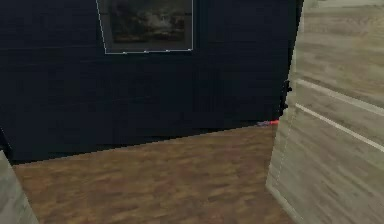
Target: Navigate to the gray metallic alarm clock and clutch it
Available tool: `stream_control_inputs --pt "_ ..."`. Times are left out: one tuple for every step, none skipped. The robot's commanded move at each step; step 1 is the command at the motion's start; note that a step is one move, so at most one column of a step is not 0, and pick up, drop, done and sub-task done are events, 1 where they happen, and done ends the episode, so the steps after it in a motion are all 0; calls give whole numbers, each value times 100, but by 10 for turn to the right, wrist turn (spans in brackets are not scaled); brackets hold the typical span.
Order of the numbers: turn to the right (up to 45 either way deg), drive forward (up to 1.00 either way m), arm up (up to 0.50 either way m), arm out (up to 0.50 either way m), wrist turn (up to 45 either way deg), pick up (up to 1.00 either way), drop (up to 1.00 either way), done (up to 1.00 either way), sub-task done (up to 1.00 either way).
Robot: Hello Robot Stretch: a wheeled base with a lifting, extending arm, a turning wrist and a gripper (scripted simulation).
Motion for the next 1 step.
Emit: stream_control_inputs --pt "-90 0 0 0 0 0 0 0 0"
